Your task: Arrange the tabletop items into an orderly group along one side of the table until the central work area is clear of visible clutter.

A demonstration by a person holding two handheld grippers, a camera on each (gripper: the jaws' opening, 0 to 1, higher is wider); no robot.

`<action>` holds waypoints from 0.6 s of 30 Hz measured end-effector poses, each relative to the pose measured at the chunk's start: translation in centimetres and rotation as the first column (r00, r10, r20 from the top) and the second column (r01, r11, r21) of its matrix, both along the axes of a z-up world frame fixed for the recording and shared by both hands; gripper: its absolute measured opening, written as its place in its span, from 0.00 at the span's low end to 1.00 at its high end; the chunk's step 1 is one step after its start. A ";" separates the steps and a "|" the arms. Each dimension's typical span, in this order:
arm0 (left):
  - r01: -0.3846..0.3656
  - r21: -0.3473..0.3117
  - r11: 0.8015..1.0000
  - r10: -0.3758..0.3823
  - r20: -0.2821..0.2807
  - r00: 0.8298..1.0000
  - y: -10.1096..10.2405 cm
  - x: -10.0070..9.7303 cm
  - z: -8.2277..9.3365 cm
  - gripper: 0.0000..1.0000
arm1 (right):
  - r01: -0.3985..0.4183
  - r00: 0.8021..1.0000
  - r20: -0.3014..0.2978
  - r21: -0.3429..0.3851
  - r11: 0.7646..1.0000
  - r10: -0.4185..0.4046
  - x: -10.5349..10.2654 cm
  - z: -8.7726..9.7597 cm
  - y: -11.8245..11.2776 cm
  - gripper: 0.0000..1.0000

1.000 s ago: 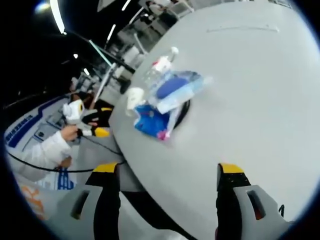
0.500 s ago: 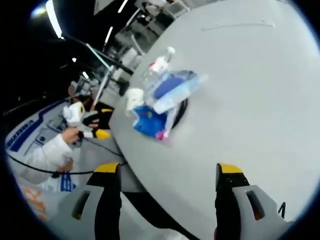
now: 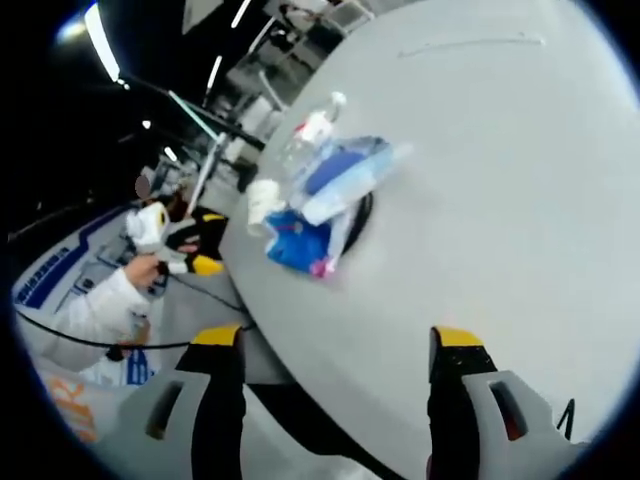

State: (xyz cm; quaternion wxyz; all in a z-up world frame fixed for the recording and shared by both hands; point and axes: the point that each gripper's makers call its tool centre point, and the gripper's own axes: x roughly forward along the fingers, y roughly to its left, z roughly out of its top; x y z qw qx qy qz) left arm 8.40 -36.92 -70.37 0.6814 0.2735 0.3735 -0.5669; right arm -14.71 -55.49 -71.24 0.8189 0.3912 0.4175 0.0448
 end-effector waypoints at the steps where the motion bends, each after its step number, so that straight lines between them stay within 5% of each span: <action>1: 0.002 0.000 1.000 -0.002 0.000 1.000 -0.1 0.0 0.0 0.98 | 0.000 1.000 -0.001 0.001 1.000 0.000 0.0 0.0 0.0 0.74; 18: 0.026 -0.009 1.000 -0.025 0.051 0.998 -1.9 0.7 0.1 0.94 | 0.017 1.000 -0.004 0.036 0.999 -0.017 -0.1 -0.1 -0.1 0.71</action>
